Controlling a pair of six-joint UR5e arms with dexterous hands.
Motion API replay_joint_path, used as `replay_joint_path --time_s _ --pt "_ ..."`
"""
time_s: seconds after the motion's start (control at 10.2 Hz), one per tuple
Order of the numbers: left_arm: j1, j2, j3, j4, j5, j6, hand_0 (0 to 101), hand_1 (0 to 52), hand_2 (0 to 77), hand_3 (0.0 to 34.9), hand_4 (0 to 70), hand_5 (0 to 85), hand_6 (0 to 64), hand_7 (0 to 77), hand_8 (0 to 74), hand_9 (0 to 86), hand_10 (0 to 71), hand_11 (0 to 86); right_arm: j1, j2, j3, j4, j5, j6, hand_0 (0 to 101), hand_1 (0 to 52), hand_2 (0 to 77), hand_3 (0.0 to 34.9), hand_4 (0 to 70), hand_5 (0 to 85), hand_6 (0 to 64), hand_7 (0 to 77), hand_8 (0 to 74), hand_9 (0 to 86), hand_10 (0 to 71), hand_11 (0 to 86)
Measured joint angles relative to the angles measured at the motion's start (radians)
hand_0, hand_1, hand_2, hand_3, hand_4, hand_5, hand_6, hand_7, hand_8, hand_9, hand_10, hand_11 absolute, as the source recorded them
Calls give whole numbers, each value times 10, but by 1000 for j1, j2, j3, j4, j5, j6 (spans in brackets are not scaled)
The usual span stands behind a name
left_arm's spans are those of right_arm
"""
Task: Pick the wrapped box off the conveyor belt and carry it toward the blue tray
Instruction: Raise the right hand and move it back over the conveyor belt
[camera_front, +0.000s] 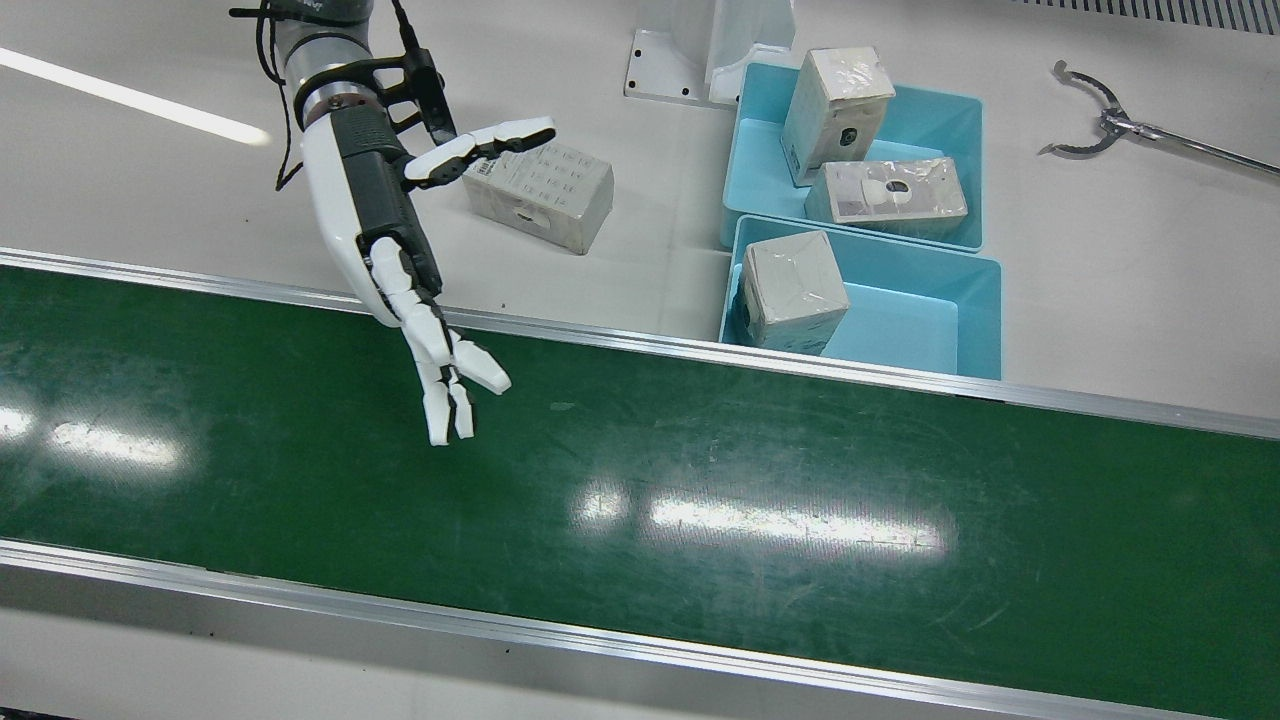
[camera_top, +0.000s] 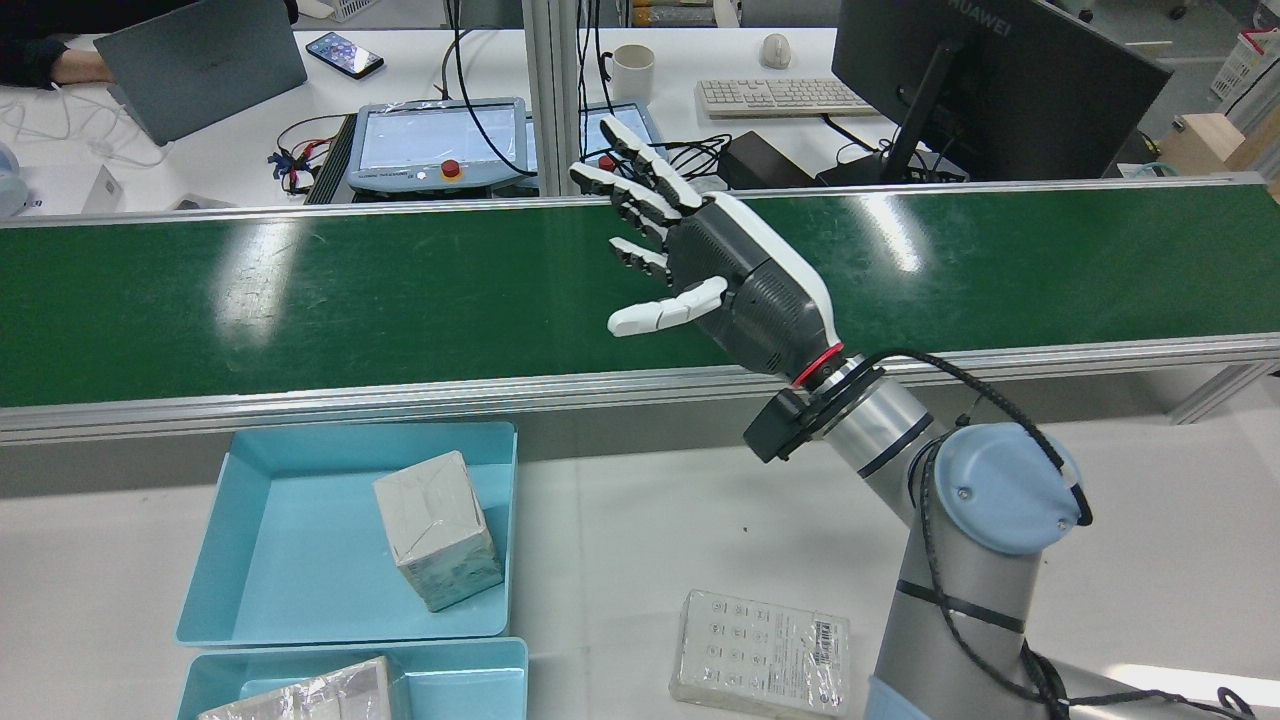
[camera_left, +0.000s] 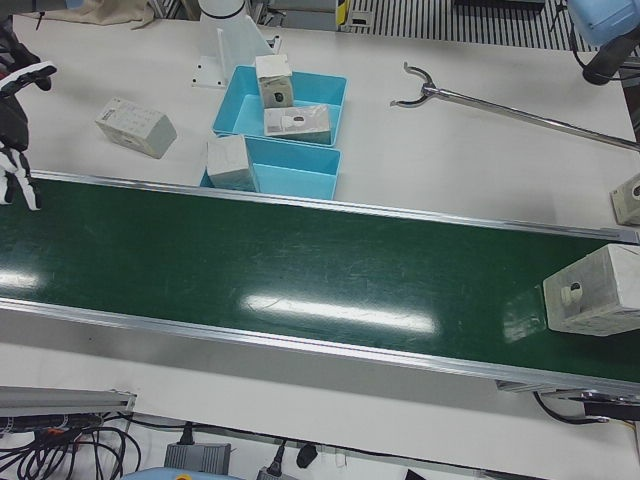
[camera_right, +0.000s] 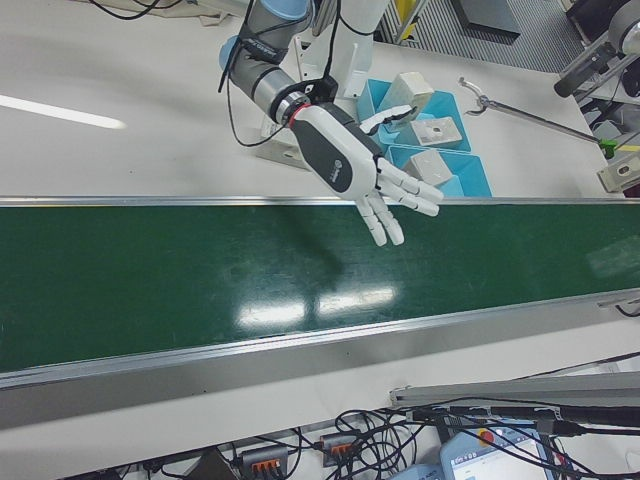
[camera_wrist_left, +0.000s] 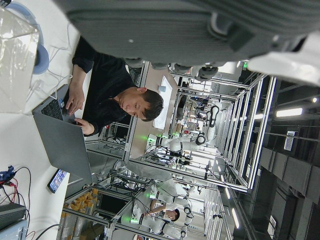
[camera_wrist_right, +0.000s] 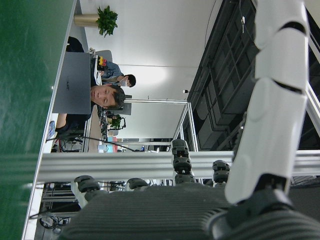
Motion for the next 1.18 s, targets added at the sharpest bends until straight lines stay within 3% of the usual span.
replay_joint_path --time_s 0.2,0.3,0.39,0.49,0.59,0.69,0.79,0.98,1.08,1.18 --pt "0 0 0 0 0 0 0 0 5 0 0 11 0 0 0 0 0 0 41 -34 -7 1 -6 28 456 109 136 302 0 71 33 82 0 11 22 38" --pt "0 0 0 0 0 0 0 0 5 0 0 11 0 0 0 0 0 0 50 -46 -12 1 -8 41 457 125 153 300 0 71 0 27 5 11 5 27" --pt "0 0 0 0 0 0 0 0 11 0 0 11 0 0 0 0 5 0 55 -58 -17 2 -8 50 456 125 164 290 0 82 0 38 5 11 5 27" --pt "0 0 0 0 0 0 0 0 11 0 0 11 0 0 0 0 5 0 58 -67 -23 2 -8 59 456 125 164 260 0 82 0 22 5 11 5 27" --pt "0 0 0 0 0 0 0 0 5 0 0 11 0 0 0 0 0 0 66 -73 -27 2 -9 66 456 125 164 260 0 82 0 22 5 11 5 27" --pt "0 0 0 0 0 0 0 0 5 0 0 11 0 0 0 0 0 0 74 -76 -30 1 -10 71 457 125 180 232 0 82 0 5 22 11 5 27" --pt "0 0 0 0 0 0 0 0 11 0 0 11 0 0 0 0 0 0 81 -77 -31 -1 -11 74 457 125 180 232 0 82 0 5 22 11 5 27" --pt "0 0 0 0 0 0 0 0 5 0 0 11 0 5 0 0 5 0 94 -77 -33 -16 -11 78 432 87 82 206 0 71 0 5 22 11 11 22" --pt "0 0 0 0 0 0 0 0 5 0 0 11 0 0 0 0 5 0 99 -76 -30 -44 -10 78 432 87 82 206 0 71 0 5 22 11 11 22" --pt "0 0 0 0 0 0 0 0 11 0 0 11 0 0 0 0 5 0 103 -74 -26 -83 -10 78 429 93 55 144 0 71 0 5 22 11 0 16"
